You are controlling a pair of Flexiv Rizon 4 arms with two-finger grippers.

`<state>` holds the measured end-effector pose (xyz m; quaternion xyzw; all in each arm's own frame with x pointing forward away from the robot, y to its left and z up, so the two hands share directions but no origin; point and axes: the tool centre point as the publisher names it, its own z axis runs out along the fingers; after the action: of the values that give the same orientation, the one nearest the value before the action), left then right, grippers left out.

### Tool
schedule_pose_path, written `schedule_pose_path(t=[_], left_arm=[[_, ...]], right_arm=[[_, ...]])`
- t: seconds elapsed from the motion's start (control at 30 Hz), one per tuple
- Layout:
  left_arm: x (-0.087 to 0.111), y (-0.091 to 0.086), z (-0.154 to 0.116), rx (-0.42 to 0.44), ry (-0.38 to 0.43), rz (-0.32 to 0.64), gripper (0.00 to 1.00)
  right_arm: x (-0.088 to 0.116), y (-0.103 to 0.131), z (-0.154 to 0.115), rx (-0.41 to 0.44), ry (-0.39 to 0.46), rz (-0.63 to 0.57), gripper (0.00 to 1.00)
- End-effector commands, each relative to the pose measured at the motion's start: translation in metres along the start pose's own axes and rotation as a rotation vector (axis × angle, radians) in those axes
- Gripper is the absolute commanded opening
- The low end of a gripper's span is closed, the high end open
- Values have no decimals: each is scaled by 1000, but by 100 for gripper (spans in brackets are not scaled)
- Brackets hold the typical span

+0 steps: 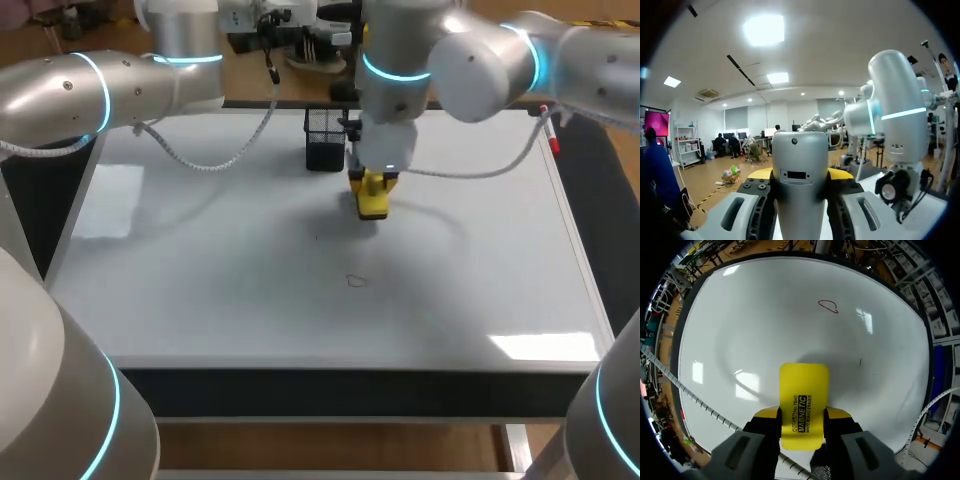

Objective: Pick up the inspection probe, press it on each red-marked spot on the whiteboard one by one, put down the probe, pick up the eraser, and wipe off all the red marks.

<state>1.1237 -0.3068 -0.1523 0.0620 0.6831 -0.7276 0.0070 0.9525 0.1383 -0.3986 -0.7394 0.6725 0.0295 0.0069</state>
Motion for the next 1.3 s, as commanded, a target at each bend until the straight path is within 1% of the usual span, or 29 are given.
schedule_pose_path(t=[0.03, 0.3, 0.83, 1.17, 1.3], left_arm=[[-1, 0, 0, 1, 3, 0, 0], [-1, 0, 0, 1, 3, 0, 0], [-1, 0, 0, 1, 3, 0, 0], [-1, 0, 0, 1, 3, 0, 0], [-1, 0, 0, 1, 3, 0, 0]], right_arm=[[-15, -6, 7, -8, 43, -9, 0], [-22, -7, 13, -9, 36, -21, 0], [-11, -10, 29, -47, 32, 0, 0], [10, -10, 35, -62, 47, 43, 0], [26, -9, 35, -64, 52, 83, 0]])
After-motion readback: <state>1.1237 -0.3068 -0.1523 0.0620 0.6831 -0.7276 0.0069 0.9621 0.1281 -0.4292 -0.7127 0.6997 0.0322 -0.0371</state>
